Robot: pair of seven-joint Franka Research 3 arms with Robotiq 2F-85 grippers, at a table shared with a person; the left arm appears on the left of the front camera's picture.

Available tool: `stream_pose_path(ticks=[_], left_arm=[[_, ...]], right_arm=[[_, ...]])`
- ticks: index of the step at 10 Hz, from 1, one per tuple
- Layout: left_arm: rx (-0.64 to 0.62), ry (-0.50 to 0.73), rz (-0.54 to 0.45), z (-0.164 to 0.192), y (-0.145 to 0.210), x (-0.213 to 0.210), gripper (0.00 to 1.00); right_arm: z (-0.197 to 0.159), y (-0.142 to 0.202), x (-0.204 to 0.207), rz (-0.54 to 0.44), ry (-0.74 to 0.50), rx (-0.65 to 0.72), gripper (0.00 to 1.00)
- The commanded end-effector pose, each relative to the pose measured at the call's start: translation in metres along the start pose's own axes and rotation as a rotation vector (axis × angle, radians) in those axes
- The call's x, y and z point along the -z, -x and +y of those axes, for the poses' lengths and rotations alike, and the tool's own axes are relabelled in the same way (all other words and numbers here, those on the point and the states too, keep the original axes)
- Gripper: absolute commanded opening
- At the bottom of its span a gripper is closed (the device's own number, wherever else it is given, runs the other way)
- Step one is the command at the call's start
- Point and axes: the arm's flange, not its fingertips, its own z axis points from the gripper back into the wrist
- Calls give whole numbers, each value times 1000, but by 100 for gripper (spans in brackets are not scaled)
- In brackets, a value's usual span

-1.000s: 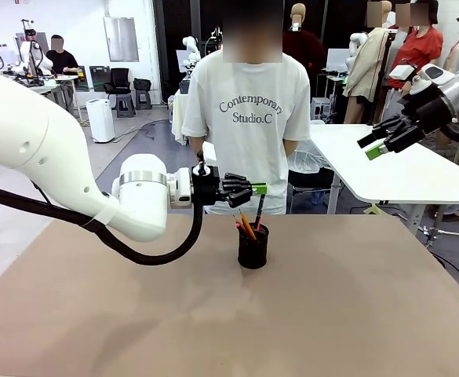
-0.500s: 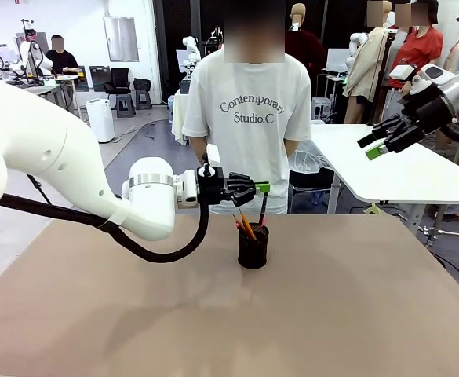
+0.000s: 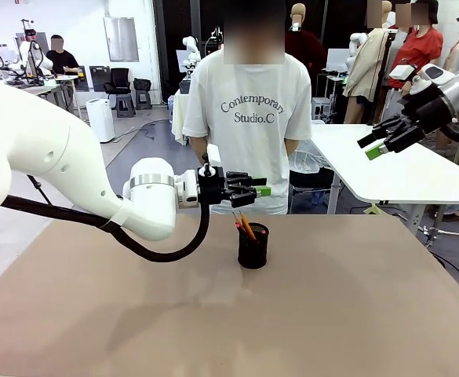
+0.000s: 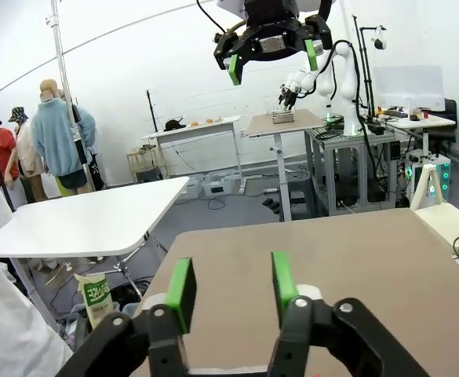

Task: Place the pens into the pen holder.
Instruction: Pick up a writing instrument from the table and place it into the Pen holder.

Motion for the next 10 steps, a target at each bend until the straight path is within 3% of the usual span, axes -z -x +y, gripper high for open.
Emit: stream_pose_path(ticks=[1,8,10], left_arm=[[-13,6,-15,2,-2,-2,100],[-44,8,112,-10,-13,-3,100],[-32,-4,178,-22,-39,-10,100]], right_arm=[[1,-1,-1,0,1,-1,100],[1,-1,-1,0,1,-1,100],[1,-1,-1,0,1,-1,100]])
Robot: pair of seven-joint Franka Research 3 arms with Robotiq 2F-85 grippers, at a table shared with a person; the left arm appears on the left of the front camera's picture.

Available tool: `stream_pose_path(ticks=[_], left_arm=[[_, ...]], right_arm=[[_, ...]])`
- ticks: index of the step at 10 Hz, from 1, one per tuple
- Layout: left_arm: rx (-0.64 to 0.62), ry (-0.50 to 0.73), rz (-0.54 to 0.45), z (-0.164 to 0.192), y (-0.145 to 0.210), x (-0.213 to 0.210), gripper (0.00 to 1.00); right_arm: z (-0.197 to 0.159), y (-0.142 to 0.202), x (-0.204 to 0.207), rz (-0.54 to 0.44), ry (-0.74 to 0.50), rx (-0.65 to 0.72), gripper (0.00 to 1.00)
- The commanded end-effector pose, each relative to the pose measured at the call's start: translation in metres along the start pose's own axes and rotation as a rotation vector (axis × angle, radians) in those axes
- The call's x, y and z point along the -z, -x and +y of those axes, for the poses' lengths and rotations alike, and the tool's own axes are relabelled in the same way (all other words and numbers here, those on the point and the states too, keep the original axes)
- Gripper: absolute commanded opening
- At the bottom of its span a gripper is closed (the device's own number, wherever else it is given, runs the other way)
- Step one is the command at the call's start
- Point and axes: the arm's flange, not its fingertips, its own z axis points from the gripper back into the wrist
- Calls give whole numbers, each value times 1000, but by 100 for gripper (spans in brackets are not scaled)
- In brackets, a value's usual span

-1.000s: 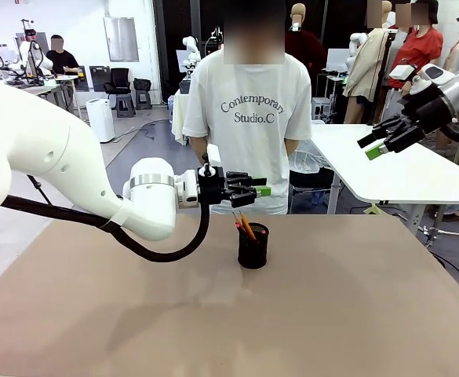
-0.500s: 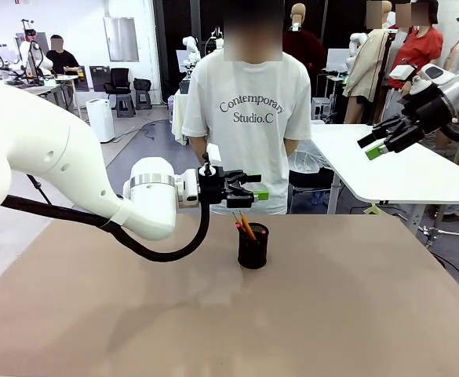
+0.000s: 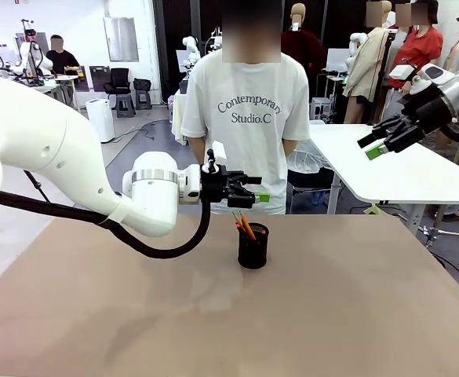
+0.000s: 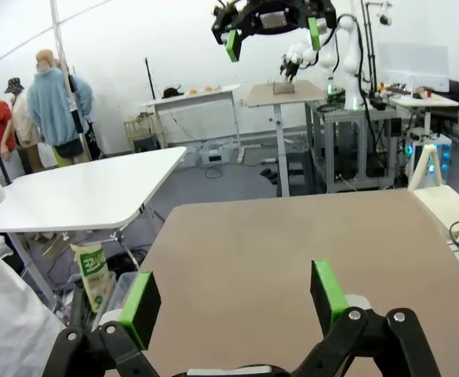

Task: Place the pens into the pen holder.
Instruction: Pick up a writing instrument from the table and place it into the Pen holder.

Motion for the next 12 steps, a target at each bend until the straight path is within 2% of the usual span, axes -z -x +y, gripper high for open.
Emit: stream_pose_path(ticks=[1,3,4,5,7,12], left_arm=[[-44,14,83,-13,-27,-22,100],[-89,4,160,-26,-55,-39,100],[-109,31,224,-31,-66,-47,100],[-147,57,332,-40,-81,-57,100],[-197,-12,478,-50,-105,-69,100],[-233,-162,661,-64,-174,-129,100]], right_arm=[[1,-1,-1,0,2,-2,100],[1,-1,-1,0,2,-2,100],[1,-1,-1,0,2,-2,100],[1,-1,-1,0,2,-2,100],[1,-1,-1,0,2,-2,100],[1,-1,-1,0,2,-2,100]])
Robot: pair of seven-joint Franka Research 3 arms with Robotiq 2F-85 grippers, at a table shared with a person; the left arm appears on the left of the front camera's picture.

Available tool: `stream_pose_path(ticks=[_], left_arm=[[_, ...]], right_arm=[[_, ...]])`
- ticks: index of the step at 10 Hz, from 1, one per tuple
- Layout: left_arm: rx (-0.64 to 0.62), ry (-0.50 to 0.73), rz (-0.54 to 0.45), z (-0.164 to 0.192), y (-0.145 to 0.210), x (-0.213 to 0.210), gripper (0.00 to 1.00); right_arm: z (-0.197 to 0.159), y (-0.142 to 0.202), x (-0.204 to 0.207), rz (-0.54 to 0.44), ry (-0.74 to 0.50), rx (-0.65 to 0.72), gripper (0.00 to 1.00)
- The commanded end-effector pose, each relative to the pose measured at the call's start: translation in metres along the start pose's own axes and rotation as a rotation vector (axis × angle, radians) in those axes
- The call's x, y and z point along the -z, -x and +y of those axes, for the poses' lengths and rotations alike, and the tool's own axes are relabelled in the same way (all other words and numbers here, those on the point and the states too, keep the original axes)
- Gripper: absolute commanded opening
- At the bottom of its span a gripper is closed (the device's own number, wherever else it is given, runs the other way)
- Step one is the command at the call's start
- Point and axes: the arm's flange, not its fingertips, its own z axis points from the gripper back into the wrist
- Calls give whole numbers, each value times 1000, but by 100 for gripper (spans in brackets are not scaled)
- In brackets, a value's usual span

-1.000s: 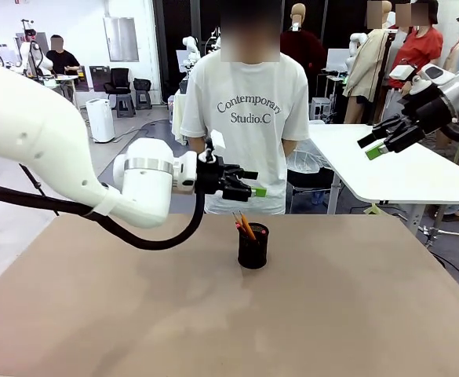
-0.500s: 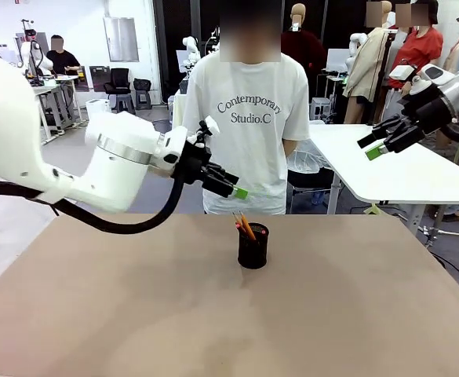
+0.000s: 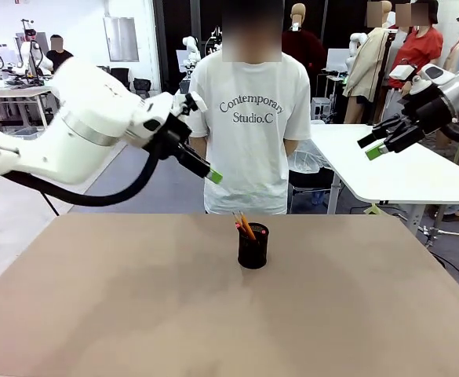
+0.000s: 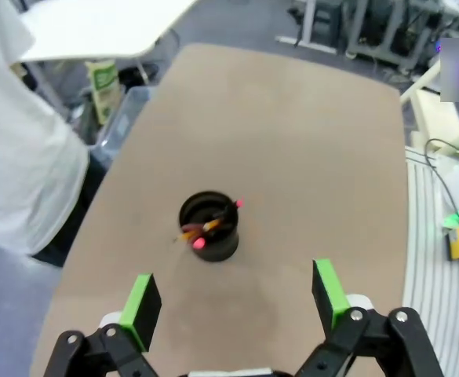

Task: Place the pens into the pen holder.
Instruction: Pick up a writing instrument from the table and place it into the Pen holder.

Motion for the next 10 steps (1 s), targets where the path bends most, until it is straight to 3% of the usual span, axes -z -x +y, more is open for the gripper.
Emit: stream_pose_path(ticks=[1,5,10], left_arm=[[-25,-37,59,1,-2,-31,100],[54,-40,126,10,7,-96,100],[162,35,95,32,30,-140,100]], right_arm=[[1,-1,-1,0,1,-2,100],[1,-1,-1,0,1,-2,100],[1,-1,-1,0,1,-2,100]])
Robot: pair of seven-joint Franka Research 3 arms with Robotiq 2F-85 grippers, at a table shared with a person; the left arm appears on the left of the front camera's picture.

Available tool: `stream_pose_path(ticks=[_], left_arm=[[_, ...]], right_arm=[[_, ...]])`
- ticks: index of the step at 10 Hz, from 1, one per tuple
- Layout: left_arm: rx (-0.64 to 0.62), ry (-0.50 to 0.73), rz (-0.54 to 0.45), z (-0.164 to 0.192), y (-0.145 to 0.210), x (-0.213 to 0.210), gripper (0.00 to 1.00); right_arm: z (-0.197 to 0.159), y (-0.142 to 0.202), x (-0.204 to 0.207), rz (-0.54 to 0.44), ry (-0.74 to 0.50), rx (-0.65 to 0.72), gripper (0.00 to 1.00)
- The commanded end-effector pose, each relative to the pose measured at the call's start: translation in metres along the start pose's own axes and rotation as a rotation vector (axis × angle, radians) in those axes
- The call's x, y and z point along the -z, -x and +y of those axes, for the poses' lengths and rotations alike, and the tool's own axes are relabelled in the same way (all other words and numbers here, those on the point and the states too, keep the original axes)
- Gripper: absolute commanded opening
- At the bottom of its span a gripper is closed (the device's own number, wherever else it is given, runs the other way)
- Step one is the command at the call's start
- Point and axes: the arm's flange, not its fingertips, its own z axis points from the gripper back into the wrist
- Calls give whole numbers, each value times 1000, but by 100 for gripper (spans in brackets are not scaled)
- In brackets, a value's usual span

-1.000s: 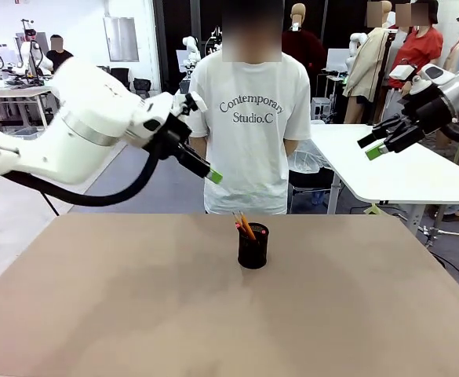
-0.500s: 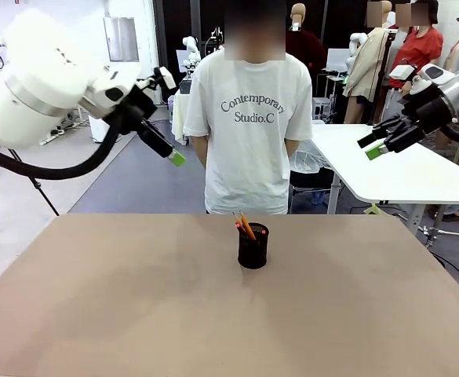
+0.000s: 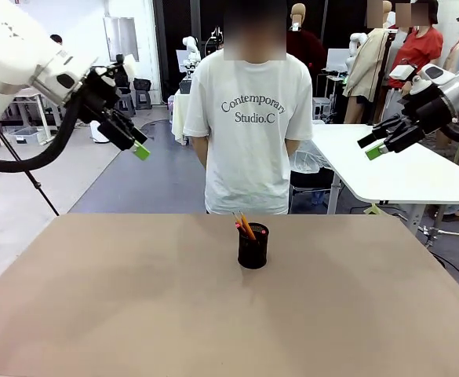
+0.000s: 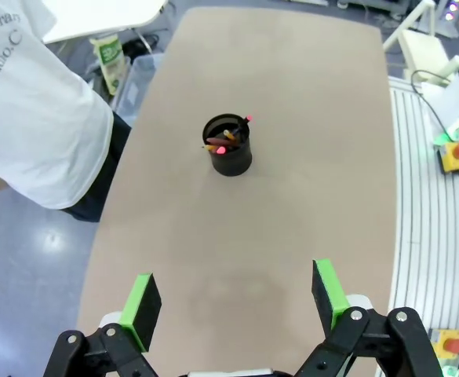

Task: Place the pens into the pen holder.
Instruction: Pick up a writing instrument from the table and place it into the Pen holder.

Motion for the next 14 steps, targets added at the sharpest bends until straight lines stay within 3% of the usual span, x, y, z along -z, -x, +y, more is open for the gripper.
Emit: stream_pose_path(ticks=[1,6,8,14], left_arm=[[60,-3,-30,12,12,-7,100],[98,-35,-95,32,25,-14,100],[71,-37,-47,28,21,-12,100],[71,-37,-47,28,21,-12,100]], right_arm=[[1,-1,-1,0,1,-2,100],[1,-1,-1,0,1,-2,100],[1,-1,-1,0,1,-2,100],[1,-1,-1,0,1,-2,100]])
